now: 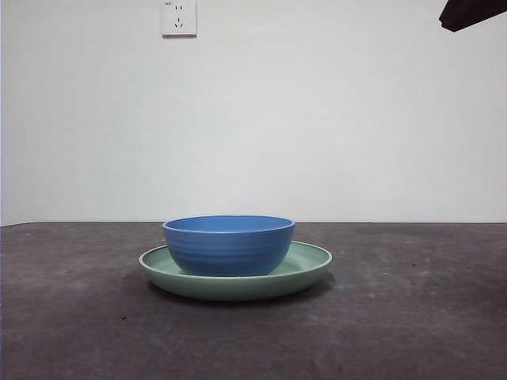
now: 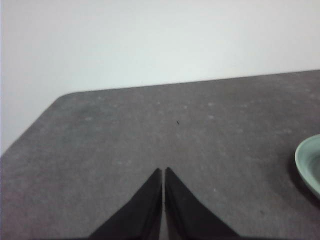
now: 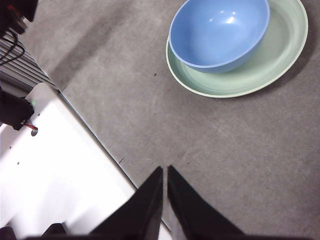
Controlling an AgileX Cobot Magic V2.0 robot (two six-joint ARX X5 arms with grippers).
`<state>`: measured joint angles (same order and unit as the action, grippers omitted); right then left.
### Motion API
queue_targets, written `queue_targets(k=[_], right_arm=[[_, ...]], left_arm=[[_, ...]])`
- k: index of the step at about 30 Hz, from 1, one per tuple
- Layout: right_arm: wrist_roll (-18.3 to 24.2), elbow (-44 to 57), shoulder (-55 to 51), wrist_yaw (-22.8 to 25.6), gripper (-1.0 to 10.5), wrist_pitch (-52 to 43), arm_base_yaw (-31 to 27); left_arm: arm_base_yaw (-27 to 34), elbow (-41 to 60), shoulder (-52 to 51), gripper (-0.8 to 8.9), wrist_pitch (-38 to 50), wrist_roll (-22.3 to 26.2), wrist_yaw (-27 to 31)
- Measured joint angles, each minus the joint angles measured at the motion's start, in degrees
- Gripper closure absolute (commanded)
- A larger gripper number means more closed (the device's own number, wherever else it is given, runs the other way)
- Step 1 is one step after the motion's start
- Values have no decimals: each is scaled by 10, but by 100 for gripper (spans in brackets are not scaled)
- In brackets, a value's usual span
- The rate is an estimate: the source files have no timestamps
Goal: Pick up the blue bowl, put it on the green plate, put it on desk
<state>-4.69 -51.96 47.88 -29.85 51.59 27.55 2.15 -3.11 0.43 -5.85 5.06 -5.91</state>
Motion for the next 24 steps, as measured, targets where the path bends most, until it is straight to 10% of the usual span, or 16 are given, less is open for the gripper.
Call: queue_targets(k=[24], right_arm=[[0,0,0,0,939,0,0]], left_arm=[[0,12,-1,804,-42,-27,0]])
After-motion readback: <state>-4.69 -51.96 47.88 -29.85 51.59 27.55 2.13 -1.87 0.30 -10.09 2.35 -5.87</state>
